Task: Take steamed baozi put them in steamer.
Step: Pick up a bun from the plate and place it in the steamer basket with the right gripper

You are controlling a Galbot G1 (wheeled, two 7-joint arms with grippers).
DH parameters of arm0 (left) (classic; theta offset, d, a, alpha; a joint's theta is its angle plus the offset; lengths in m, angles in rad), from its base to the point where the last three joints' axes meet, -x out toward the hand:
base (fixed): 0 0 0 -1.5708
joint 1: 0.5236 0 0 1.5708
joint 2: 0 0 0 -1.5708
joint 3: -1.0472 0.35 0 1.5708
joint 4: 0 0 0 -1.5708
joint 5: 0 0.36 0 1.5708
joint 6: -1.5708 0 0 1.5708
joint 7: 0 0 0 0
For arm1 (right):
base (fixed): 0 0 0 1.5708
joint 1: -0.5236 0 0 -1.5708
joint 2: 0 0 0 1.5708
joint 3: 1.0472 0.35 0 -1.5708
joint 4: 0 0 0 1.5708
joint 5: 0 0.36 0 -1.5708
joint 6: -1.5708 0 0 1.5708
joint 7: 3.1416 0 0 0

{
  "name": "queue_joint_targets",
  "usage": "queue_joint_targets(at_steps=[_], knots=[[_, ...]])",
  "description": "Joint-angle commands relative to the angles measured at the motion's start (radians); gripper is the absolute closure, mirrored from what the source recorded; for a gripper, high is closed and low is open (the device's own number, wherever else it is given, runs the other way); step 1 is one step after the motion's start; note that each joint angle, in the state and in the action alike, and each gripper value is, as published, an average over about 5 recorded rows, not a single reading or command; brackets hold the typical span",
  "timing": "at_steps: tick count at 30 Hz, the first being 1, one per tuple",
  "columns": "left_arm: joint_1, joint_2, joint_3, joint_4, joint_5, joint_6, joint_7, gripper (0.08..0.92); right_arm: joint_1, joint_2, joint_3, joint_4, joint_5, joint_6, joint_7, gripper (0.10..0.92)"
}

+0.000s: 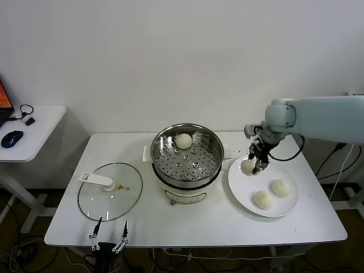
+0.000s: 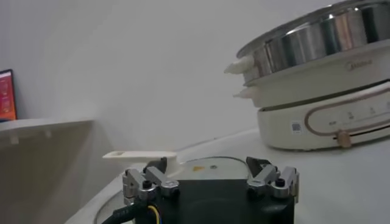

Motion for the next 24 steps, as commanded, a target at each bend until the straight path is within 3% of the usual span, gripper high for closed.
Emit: queue_joint_targets(at_steps=[1,11,24], knots=[[0.002,-0.002,0.005,-0.002,0.008,0.003,0.001,0.177,0.349,0.05,-0.123,0.104,0.17,0.023,-0.099,0.482],[0.007,-0.008,0.015,-0.021,0.028,0.007,0.003,0.177,0.146,0.227,0.192,0.034,0.28,-0.096,0.032,0.476],[0.01,-0.014,0.003,-0.042,0.017,0.012,0.013,0.177,-0.211,0.466,0.359,-0.223,0.234,-0.152,0.118,0.452]])
